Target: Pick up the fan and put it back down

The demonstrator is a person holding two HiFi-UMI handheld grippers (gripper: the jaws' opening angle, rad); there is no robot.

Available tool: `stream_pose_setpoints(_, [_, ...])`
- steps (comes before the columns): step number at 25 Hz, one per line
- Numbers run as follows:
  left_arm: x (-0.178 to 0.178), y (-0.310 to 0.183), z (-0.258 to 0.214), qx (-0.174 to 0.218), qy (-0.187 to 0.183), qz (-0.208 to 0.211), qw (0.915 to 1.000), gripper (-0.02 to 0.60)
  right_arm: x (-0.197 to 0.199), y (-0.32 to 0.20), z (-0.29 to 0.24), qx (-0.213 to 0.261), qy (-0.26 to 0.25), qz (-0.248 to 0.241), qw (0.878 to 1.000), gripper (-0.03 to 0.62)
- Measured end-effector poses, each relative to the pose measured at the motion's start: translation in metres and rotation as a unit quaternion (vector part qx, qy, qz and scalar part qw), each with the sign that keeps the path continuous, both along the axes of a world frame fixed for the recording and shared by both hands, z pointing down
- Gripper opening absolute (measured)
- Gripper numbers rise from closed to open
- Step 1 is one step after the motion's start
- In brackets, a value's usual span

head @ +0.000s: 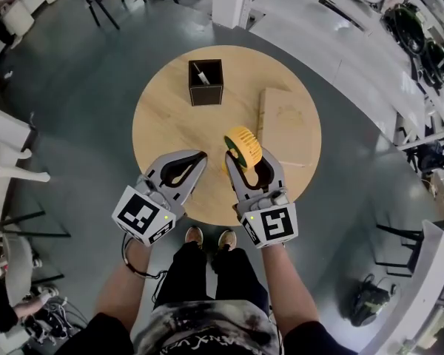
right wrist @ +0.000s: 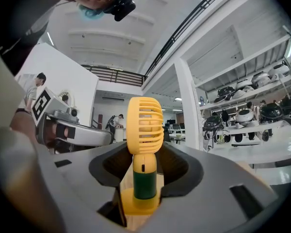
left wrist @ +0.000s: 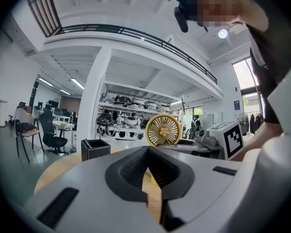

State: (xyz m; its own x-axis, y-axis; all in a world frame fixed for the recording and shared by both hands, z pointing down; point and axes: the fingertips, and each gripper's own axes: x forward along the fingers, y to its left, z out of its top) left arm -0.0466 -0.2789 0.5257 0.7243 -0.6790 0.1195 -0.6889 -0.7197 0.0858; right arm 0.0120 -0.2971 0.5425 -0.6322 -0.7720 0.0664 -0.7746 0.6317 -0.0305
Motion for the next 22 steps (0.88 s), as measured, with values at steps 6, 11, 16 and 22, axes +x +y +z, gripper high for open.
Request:
stream_pose_setpoints(6, [-0.003, 0.001, 0.038, -0.017, 0.001, -0.005, 0.9998, 0.017, -0.006, -0.006, 0.046, -0.012, -0.002, 0.001, 1.000, 0.176])
stream_pose_setpoints(11, [-0.001, 0.000, 0.057, -0.023, 0.005, -0.006, 0.9997, 0.017, -0.006, -0.009, 0.073, -0.019, 0.004, 0.006, 1.000, 0.176])
stream_pose_setpoints(16, [0.000, 0.000, 0.064, -0.025, 0.008, -0.008, 0.9996, 0.017, -0.009, -0.008, 0.085, -0.026, 0.020, 0.004, 0.999, 0.177])
stream_pose_setpoints(22, [0.000, 0.002, 0.064, -0.028, 0.010, -0.011, 0.9995, 0.017, -0.005, -0.005, 0.097, -0.058, 0.036, 0.015, 0.998, 0.178])
